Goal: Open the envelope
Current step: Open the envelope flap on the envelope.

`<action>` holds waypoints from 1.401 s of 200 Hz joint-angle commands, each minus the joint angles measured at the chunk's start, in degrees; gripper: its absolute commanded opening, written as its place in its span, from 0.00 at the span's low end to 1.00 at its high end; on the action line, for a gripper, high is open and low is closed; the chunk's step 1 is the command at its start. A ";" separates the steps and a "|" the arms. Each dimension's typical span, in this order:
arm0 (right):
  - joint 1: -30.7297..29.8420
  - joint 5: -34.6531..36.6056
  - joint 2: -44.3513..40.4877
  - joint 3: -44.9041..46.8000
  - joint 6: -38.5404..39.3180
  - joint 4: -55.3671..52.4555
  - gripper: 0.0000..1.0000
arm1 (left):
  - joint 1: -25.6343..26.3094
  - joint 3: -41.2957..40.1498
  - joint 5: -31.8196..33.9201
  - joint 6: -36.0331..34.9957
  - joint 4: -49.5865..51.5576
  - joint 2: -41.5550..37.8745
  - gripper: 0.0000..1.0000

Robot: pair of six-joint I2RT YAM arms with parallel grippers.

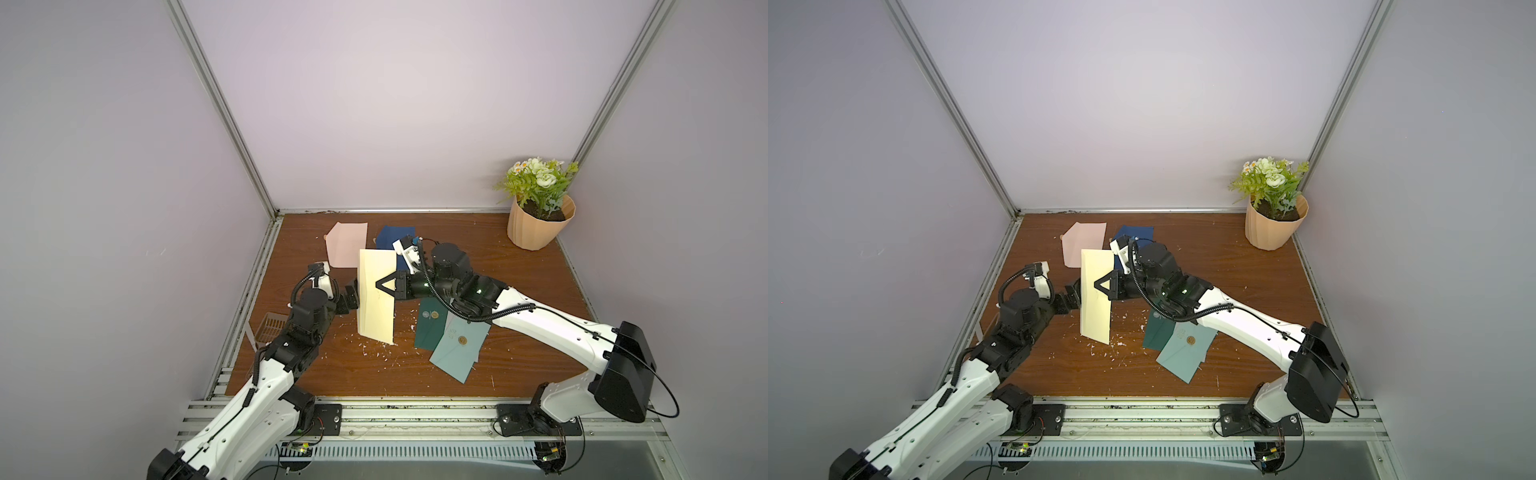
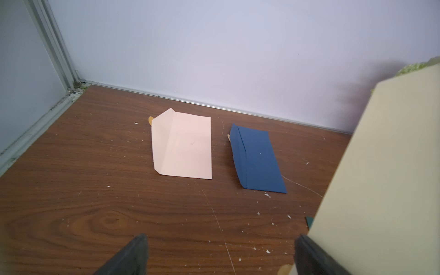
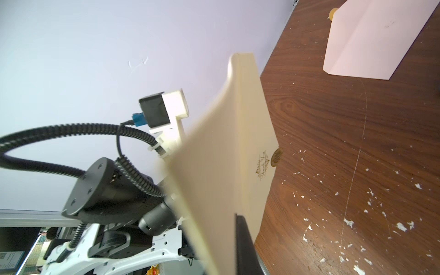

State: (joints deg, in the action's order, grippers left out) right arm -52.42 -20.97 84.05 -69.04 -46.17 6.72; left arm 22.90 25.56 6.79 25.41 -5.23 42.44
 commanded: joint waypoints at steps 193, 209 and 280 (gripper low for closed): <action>10.38 -4.52 -5.47 -5.58 3.46 -4.36 0.00 | -3.65 -2.74 -22.16 10.30 -12.16 -11.42 0.99; 10.75 -5.45 -5.87 -5.41 3.07 -4.08 0.00 | -3.74 -4.48 -26.89 11.80 -17.72 -10.77 0.96; 12.02 -10.52 -7.82 -2.26 -1.71 3.17 0.00 | -5.86 -6.42 -36.96 17.69 -30.91 -6.13 0.76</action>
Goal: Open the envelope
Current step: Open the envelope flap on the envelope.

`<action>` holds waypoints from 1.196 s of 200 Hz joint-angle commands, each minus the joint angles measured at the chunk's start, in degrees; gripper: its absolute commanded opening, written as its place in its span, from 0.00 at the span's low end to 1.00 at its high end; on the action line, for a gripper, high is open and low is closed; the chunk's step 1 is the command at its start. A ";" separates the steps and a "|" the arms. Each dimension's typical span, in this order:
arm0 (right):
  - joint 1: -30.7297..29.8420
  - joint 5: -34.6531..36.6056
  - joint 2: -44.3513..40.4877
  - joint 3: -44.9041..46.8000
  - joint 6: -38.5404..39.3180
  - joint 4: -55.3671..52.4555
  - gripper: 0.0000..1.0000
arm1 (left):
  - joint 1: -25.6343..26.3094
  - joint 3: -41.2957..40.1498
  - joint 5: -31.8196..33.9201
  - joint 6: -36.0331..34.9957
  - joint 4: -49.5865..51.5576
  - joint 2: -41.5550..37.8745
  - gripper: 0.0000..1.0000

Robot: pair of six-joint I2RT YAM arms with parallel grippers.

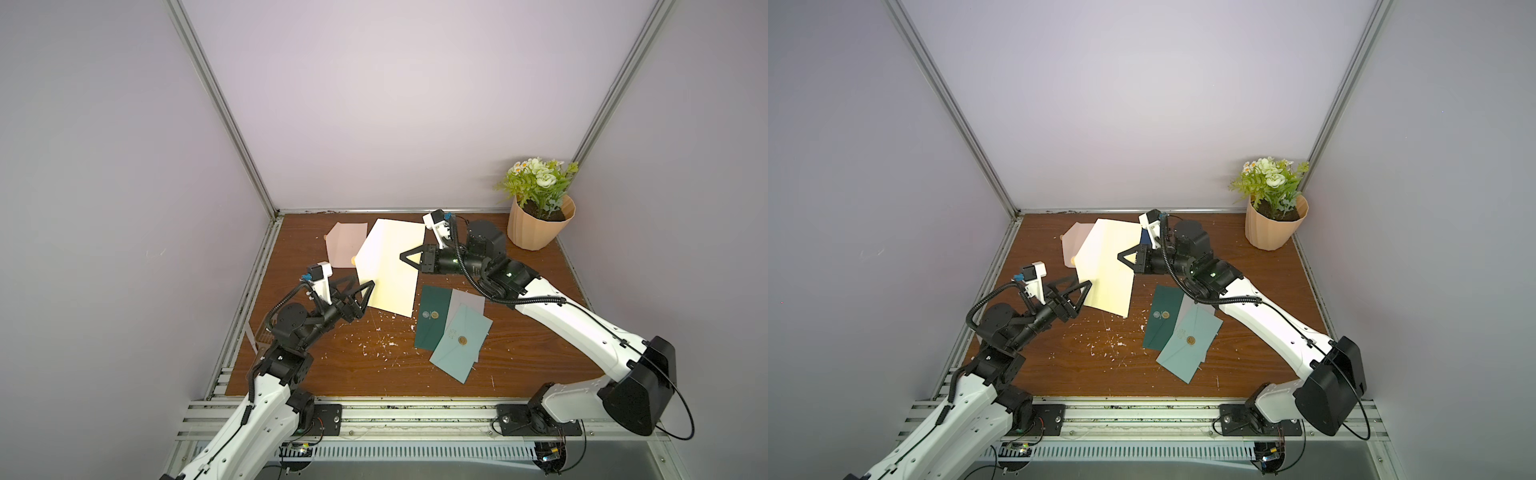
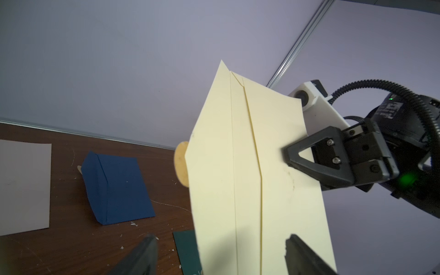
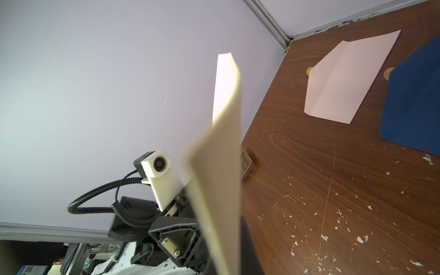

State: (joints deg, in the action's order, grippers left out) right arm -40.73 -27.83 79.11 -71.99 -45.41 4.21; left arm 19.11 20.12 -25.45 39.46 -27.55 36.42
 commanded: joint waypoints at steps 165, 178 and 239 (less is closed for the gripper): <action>0.41 -7.67 -1.50 4.14 -6.46 12.49 0.00 | -6.19 -2.33 -17.18 13.72 -24.41 6.48 0.16; 0.39 -7.63 -1.55 4.48 -6.54 12.74 0.00 | -6.18 -2.35 -17.15 13.71 -24.48 6.29 0.07; 0.42 -5.34 -0.73 5.09 -3.92 10.01 0.33 | -6.12 -2.62 -18.23 16.06 -28.01 6.34 0.00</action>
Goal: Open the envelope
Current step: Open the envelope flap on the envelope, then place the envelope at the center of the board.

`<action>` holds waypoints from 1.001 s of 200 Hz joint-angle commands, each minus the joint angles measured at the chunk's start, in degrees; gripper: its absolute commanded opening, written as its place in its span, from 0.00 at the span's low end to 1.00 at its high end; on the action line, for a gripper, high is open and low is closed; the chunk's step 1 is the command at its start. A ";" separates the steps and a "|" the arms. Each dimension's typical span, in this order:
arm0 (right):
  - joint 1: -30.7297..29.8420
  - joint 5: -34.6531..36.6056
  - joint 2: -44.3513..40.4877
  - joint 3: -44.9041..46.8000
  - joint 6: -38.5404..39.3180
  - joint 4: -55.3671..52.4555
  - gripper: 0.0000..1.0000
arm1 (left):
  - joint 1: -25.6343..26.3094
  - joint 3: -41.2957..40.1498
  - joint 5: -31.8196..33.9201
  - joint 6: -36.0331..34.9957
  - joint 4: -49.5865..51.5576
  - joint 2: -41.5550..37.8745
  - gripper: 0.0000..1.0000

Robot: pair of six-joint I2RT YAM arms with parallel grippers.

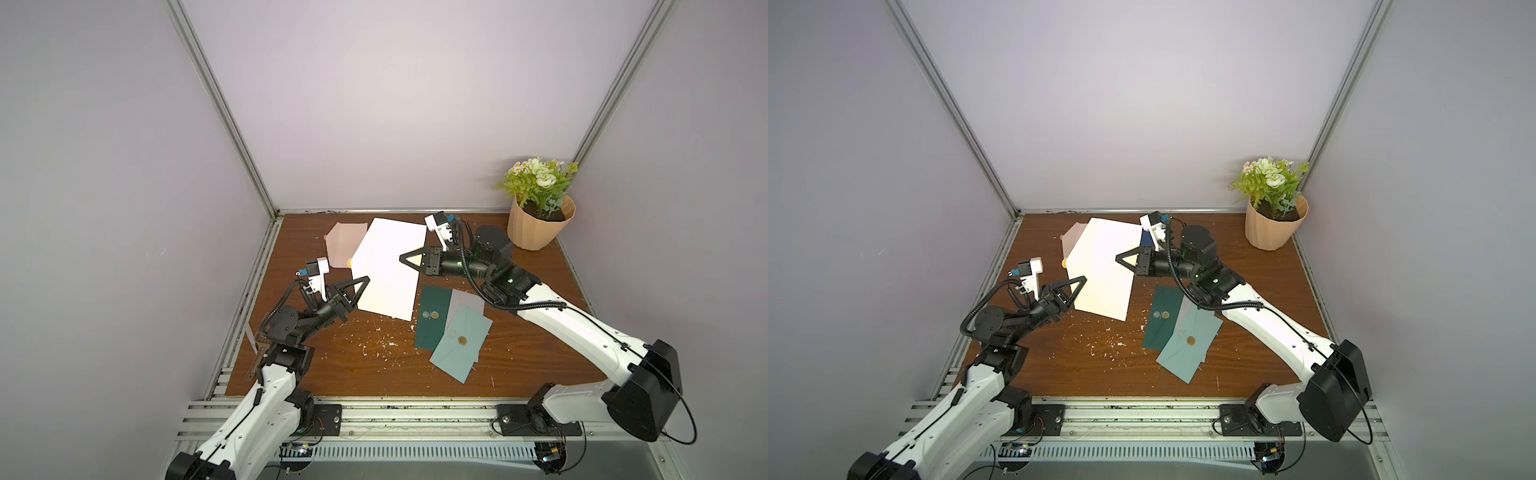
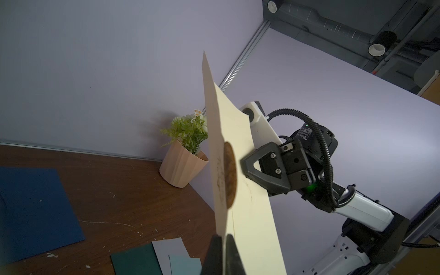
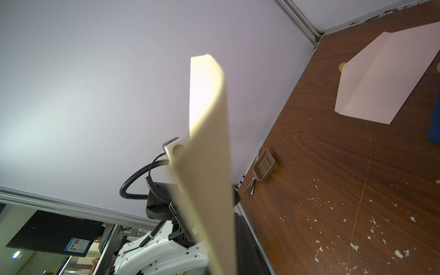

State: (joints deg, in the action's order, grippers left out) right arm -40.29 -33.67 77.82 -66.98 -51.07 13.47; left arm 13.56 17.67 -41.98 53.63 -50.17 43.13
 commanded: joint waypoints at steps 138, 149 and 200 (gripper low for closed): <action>-2.75 10.34 9.40 -2.67 7.07 -5.24 0.49 | -0.60 1.77 -2.30 2.79 -5.60 0.84 0.00; -2.73 13.86 8.61 -2.88 8.95 -9.07 0.49 | -0.56 2.70 -1.26 1.50 -3.12 0.90 0.00; -3.49 34.46 -1.29 1.48 12.76 -24.26 0.49 | -0.61 10.66 7.63 -6.15 11.24 5.87 0.00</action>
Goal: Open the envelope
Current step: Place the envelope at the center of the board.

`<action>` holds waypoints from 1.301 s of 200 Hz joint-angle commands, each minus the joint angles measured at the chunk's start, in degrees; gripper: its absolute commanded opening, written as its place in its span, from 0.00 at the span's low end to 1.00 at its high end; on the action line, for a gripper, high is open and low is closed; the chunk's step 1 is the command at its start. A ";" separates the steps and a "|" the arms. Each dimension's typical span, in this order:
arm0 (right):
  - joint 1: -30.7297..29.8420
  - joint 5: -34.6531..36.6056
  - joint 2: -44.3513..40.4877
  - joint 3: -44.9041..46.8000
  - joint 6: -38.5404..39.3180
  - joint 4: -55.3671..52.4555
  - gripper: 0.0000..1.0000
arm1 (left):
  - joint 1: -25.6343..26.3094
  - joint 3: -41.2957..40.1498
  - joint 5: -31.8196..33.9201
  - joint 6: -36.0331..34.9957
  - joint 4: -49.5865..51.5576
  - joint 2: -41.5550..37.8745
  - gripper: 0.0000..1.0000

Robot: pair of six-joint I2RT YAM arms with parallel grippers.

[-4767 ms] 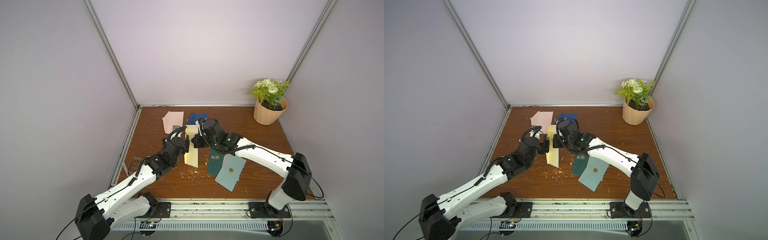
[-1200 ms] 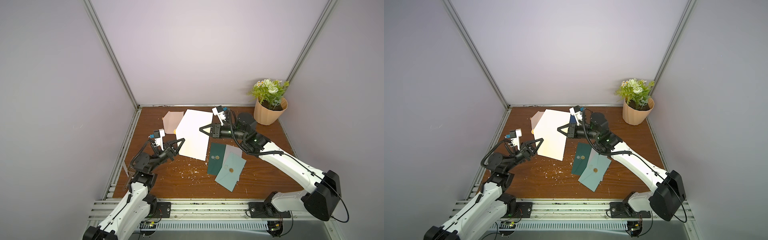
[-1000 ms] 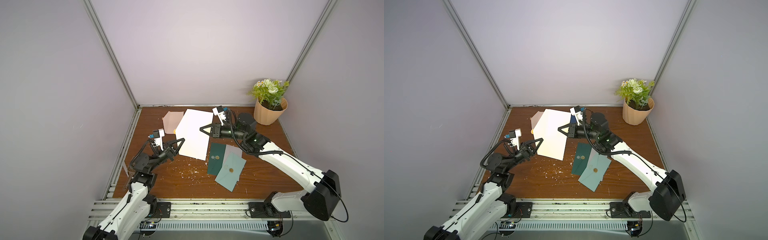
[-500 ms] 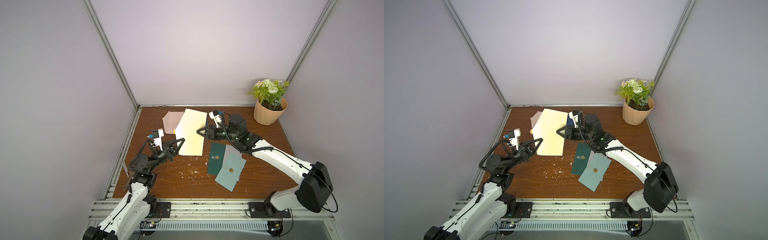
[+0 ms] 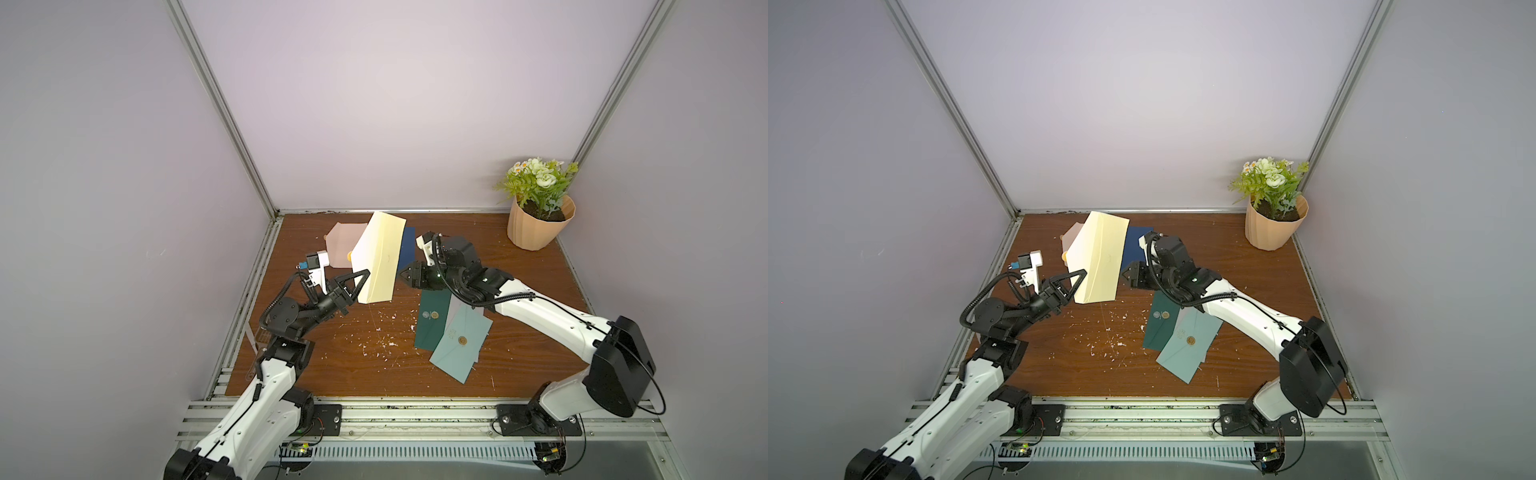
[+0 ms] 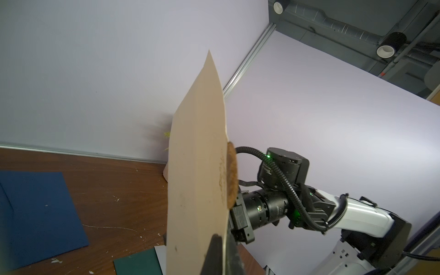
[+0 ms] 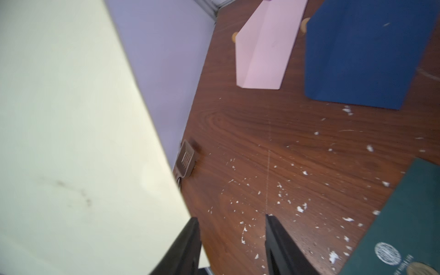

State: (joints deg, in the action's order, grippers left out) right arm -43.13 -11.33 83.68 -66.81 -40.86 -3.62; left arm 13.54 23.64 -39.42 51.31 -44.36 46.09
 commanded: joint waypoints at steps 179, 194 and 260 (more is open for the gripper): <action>-8.37 32.28 -21.27 5.69 6.45 -21.71 0.50 | 13.38 71.30 14.89 5.78 9.75 86.21 0.00; -8.41 31.20 -21.19 5.89 6.76 -21.48 0.51 | 14.78 74.61 16.61 7.64 10.33 89.68 0.00; -8.38 30.53 -23.44 7.69 6.07 -20.82 0.52 | 17.66 78.12 22.78 15.72 9.84 96.55 0.00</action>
State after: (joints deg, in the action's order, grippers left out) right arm -51.31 19.14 62.81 -58.98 -34.46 -24.75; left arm 30.63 100.44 -20.97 62.83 -34.63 142.21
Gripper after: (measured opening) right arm 0.518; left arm 0.046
